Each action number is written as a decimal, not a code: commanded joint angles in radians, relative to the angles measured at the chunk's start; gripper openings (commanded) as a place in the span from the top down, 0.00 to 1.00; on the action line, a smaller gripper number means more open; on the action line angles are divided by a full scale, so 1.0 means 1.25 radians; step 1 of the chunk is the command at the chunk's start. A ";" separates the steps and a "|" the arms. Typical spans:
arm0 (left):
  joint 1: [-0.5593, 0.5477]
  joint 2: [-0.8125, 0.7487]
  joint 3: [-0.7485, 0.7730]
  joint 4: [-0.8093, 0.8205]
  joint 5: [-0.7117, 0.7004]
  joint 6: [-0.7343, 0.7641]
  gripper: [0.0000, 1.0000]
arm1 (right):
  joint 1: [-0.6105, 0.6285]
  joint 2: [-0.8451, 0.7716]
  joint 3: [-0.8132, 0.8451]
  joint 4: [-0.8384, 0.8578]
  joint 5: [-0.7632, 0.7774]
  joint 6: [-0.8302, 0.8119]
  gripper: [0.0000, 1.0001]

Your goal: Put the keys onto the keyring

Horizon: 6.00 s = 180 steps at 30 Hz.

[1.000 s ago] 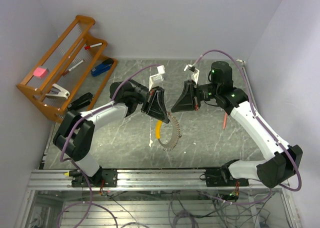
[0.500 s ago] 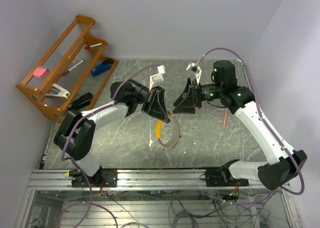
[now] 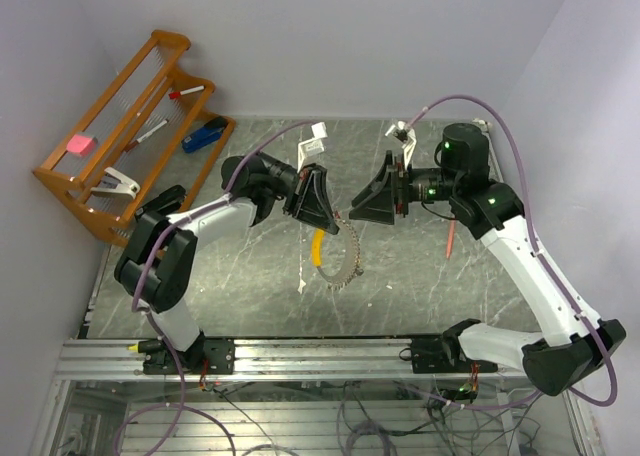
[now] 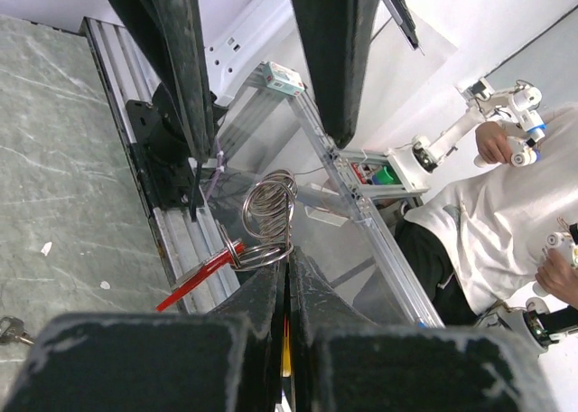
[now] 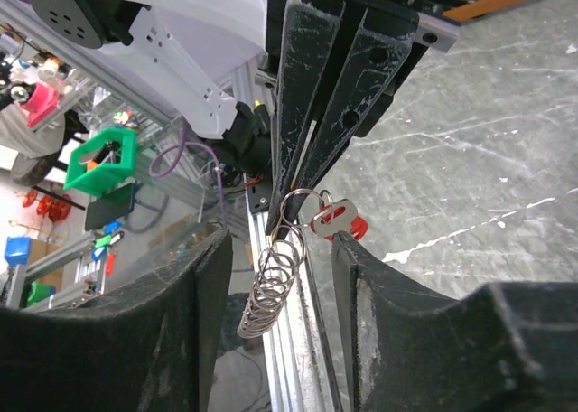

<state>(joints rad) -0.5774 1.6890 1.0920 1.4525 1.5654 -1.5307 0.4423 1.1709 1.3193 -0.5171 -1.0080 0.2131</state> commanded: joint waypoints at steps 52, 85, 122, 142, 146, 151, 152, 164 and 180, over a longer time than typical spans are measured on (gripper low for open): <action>0.004 0.037 0.169 0.215 0.013 -0.255 0.88 | 0.086 -0.052 -0.109 0.045 0.116 0.028 1.00; 0.008 -0.013 0.121 0.215 0.020 -0.202 0.93 | 0.045 -0.061 0.088 -0.122 0.227 -0.090 0.53; 0.009 0.003 0.121 0.215 0.020 -0.193 0.93 | 0.045 0.031 0.050 0.044 0.080 -0.042 0.90; 0.020 -0.004 0.134 0.215 0.020 -0.187 0.93 | 0.045 0.028 0.065 -0.013 0.093 -0.033 1.00; 0.024 -0.009 0.131 0.213 0.020 -0.183 0.93 | 0.045 0.038 0.079 -0.047 0.089 -0.036 1.00; 0.032 -0.011 0.138 0.214 0.020 -0.183 0.93 | 0.045 0.039 0.090 -0.078 0.089 -0.033 1.00; 0.032 -0.010 0.140 0.214 0.020 -0.182 0.93 | 0.045 0.040 0.090 -0.082 0.087 -0.033 1.00; 0.032 -0.018 0.143 0.212 0.020 -0.176 0.93 | 0.018 0.040 0.106 -0.119 0.140 -0.040 0.97; 0.030 -0.014 0.135 0.214 0.020 -0.176 0.93 | -0.010 0.016 0.093 0.067 0.055 -0.025 0.55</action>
<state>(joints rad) -0.5442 1.6913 1.2434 1.4540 1.5654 -1.5555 0.4328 1.1820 1.4563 -0.5407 -0.8680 0.1505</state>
